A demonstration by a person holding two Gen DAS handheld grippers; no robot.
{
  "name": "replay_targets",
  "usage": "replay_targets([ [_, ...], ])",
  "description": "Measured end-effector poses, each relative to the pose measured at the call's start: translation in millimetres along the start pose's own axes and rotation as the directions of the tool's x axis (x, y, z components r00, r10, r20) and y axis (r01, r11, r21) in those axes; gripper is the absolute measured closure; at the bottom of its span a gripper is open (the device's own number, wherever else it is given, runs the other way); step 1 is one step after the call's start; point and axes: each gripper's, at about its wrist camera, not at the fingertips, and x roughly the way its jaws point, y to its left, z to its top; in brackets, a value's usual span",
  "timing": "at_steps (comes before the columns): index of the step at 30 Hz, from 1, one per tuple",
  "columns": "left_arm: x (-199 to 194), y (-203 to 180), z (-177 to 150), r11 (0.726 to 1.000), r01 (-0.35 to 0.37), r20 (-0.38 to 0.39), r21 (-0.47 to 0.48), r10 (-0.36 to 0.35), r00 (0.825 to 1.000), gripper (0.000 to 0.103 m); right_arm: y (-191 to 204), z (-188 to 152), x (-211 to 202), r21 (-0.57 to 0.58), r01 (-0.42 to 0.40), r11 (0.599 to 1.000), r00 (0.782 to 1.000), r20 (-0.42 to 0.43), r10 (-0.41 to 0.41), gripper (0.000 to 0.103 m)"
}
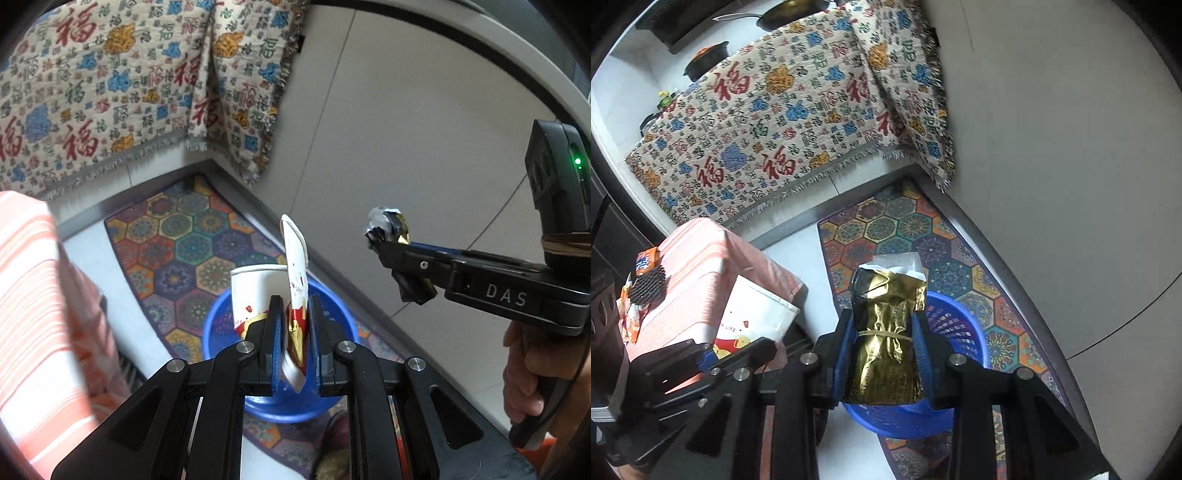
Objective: Collect trash
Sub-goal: 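Carry both items over the blue wastebasket and open both tools, then return both tools to the table toward the remaining wrappers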
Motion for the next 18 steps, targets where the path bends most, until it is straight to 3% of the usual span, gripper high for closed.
replay_targets([
  [7,26,0,5,1.0,0.016,-0.015,0.018,-0.016,1.0,0.09,-19,4,18,0.03,0.007,1.0,1.0,-0.021,-0.007,0.067],
  [9,32,-2,2,1.0,0.012,-0.023,0.028,-0.011,1.0,0.088,-22,4,22,0.042,0.001,0.999,1.0,-0.029,0.001,0.058],
  [10,35,-2,2,1.0,0.013,-0.029,0.028,-0.012,1.0,0.085,-24,4,24,0.053,-0.005,0.999,0.999,-0.032,0.006,0.057],
  [12,44,0,2,1.0,0.016,-0.042,0.023,-0.015,0.999,0.064,-26,5,27,0.064,0.0,0.998,0.999,-0.037,0.002,0.056],
  [14,48,1,2,1.0,0.008,-0.036,0.017,-0.007,0.999,0.052,-27,6,28,0.066,0.011,0.998,0.999,-0.034,-0.009,0.056],
  [18,47,1,3,1.0,0.011,-0.027,0.006,-0.011,1.0,0.046,-27,9,20,0.073,0.01,0.997,1.0,-0.009,-0.009,0.056],
])
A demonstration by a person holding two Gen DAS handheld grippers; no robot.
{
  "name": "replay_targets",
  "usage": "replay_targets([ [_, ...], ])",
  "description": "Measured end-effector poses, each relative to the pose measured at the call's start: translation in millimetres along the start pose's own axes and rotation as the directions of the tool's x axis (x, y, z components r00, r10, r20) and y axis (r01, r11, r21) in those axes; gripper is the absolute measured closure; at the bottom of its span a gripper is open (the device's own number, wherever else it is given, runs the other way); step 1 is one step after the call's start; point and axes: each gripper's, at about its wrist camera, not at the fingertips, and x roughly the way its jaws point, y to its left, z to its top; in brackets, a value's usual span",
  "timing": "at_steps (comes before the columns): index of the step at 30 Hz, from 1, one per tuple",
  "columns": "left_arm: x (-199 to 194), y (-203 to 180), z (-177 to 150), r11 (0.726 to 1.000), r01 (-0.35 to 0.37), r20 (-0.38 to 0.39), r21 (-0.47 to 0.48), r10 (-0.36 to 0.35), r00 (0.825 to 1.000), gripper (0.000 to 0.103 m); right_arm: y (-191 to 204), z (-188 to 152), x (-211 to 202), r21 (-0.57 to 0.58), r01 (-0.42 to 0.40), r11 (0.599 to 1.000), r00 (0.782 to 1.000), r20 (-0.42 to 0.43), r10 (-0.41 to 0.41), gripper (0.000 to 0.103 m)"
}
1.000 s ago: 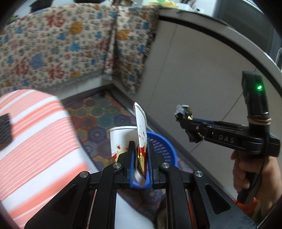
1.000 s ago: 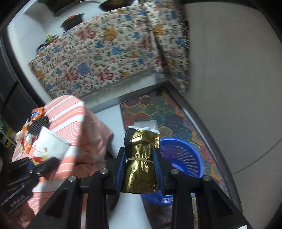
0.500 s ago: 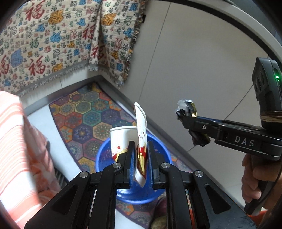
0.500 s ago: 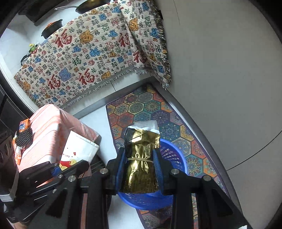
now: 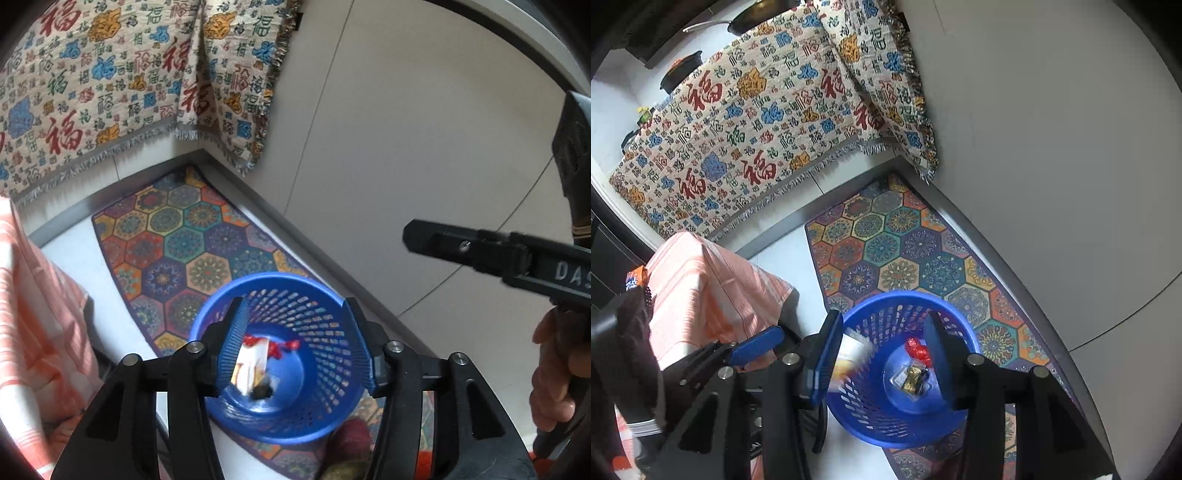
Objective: Collect trash
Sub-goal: 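Return both tools to the table toward the remaining wrappers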
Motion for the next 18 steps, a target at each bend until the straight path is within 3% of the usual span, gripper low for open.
replay_targets([
  [5,-32,3,-1,0.999,-0.025,0.033,-0.022,0.026,0.999,0.037,11,4,-14,-0.03,0.011,0.999,0.999,0.049,-0.009,0.056],
  [10,-115,16,-16,0.996,-0.089,0.114,-0.027,0.091,0.989,0.018,49,5,-36,-0.133,0.034,0.991,0.992,0.125,-0.017,0.056],
  [14,-174,48,-48,0.976,-0.213,0.128,-0.038,0.216,0.968,0.009,105,-2,-53,-0.254,-0.003,0.967,0.984,0.169,0.048,0.051],
  [18,-213,110,-98,0.924,-0.365,0.045,-0.114,0.371,0.927,0.009,179,-25,-58,-0.389,-0.068,0.919,0.978,0.157,0.139,0.049],
])
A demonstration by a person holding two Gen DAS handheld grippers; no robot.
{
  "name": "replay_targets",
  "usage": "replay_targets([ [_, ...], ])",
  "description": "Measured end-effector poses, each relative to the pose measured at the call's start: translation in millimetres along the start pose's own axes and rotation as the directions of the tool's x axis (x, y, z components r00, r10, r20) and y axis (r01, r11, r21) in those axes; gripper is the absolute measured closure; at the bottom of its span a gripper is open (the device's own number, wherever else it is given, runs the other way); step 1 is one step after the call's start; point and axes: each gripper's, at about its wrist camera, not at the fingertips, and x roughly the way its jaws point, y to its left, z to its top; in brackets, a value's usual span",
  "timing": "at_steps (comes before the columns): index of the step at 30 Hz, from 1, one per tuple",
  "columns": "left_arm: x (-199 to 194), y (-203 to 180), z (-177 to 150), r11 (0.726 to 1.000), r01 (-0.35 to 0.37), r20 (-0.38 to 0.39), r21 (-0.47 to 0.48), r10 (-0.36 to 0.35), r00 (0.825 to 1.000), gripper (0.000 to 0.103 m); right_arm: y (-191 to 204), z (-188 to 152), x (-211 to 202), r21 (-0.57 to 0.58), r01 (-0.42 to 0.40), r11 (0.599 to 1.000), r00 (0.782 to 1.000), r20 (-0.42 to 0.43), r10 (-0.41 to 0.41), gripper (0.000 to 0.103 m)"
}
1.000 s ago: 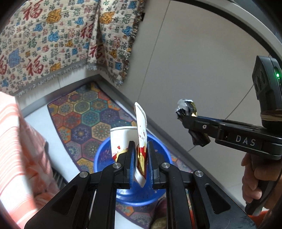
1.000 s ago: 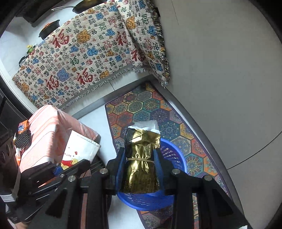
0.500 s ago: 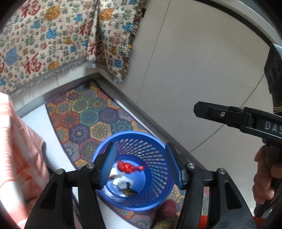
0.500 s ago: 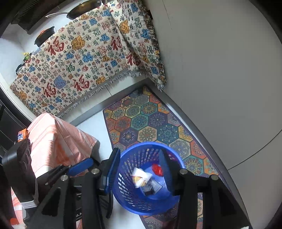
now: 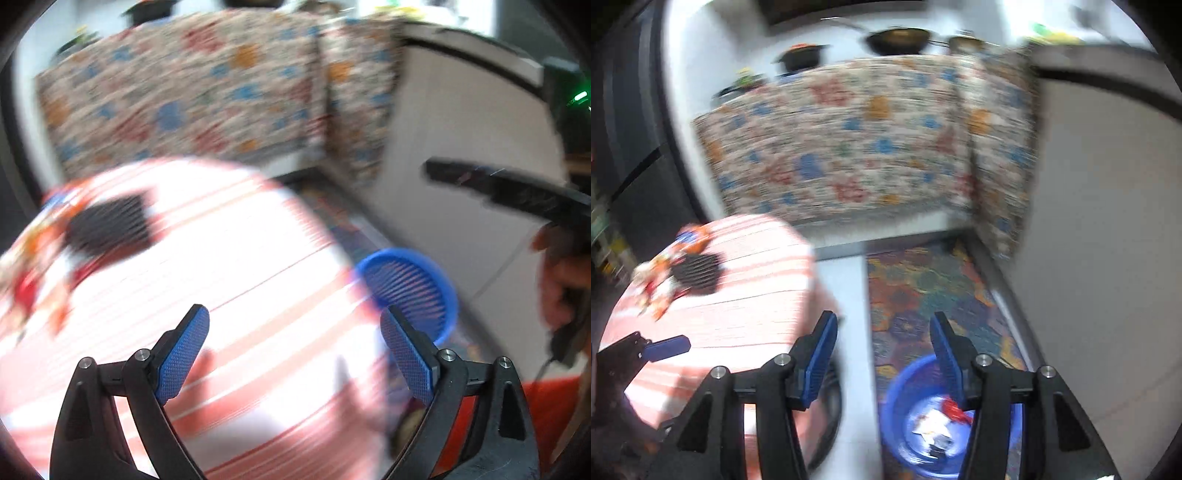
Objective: Collect trash
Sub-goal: 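Return both tools to the table toward the remaining wrappers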
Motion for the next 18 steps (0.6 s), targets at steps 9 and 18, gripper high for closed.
replay_targets([
  [9,-18,157,-62,0.937,-0.316,-0.108,-0.152,0.302,0.947,0.009,183,-26,47,-0.226,-0.258,0.939,0.96,-0.165,0.224,0.049],
  [18,-11,233,-83,0.897,-0.32,-0.139,-0.305,0.29,0.947,0.0,260,-54,93,-0.329,-0.283,0.901,0.941,-0.278,0.194,0.041],
])
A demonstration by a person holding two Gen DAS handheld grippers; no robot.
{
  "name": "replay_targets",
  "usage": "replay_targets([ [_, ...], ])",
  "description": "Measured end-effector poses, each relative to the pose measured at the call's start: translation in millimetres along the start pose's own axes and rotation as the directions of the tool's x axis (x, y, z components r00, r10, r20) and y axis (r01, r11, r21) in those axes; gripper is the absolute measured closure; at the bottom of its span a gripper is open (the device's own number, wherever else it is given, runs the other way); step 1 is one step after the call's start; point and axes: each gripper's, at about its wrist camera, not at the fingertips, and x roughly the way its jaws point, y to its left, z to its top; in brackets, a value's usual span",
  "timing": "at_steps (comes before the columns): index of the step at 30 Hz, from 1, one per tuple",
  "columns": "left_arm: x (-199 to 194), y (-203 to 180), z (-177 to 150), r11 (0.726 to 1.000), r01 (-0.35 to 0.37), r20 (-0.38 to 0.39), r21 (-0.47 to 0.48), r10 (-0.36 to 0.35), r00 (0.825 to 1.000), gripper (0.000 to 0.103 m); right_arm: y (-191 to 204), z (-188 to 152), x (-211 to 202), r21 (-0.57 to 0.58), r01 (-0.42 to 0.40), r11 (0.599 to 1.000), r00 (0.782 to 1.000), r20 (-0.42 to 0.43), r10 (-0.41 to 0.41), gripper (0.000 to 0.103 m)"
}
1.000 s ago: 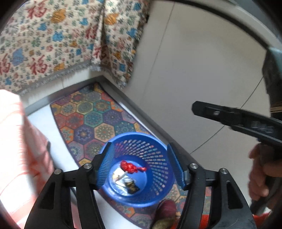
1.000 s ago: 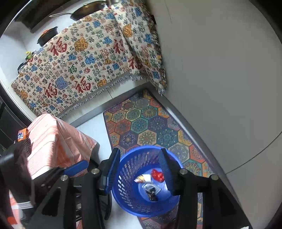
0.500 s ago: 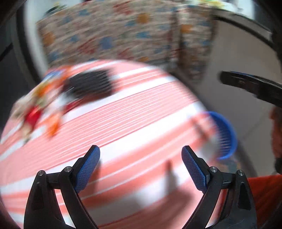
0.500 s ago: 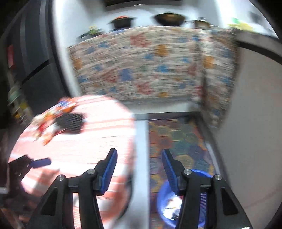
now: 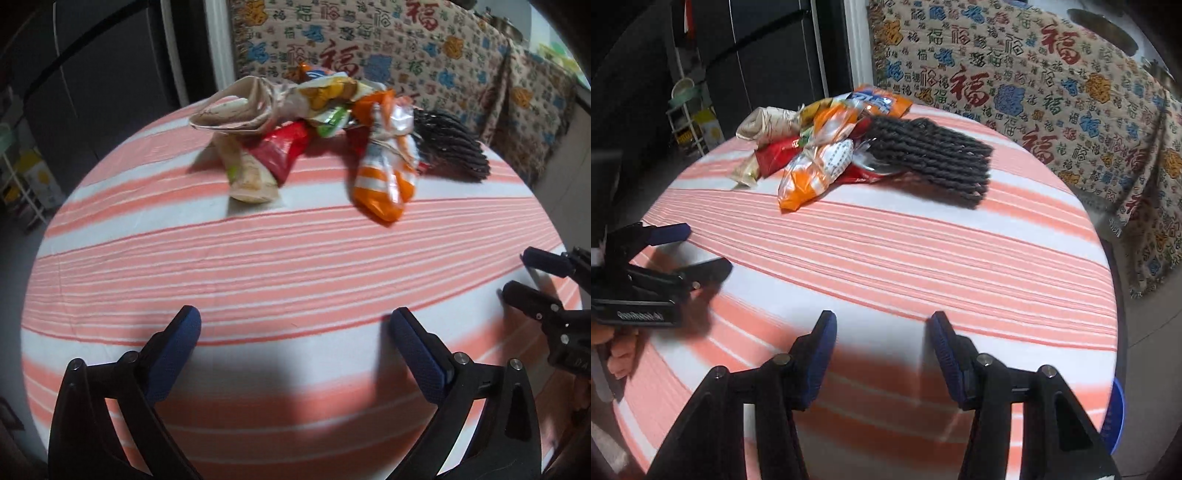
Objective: Collect trash
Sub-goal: 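Return both tools to the table toward the remaining wrappers, then grasp the cream snack bar wrapper with left tool while right tool grasps orange-white candy bag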
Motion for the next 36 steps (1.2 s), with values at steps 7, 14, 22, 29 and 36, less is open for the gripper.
replay_targets([
  [7,8,10,14,1.0,0.007,0.002,-0.003,-0.007,1.0,0.0,9,16,16,-0.002,0.031,1.0,0.999,0.01,-0.031,0.028],
  [14,20,30,40,0.999,0.024,0.03,-0.035,-0.023,0.999,0.007,12,24,24,0.002,0.028,1.0,1.0,0.001,-0.028,0.02],
  [22,23,33,63,1.0,0.009,0.109,-0.016,-0.007,0.994,0.025,12,26,25,0.004,0.026,1.0,1.0,-0.001,-0.026,0.018],
  [29,17,33,56,0.999,0.014,0.127,0.03,-0.018,0.992,0.077,13,27,25,0.004,0.027,1.0,1.0,-0.002,-0.027,0.017],
  [36,-14,48,17,0.998,0.058,0.047,-0.031,-0.057,0.997,0.078,13,28,25,0.006,0.028,1.0,1.0,-0.002,-0.028,0.017],
])
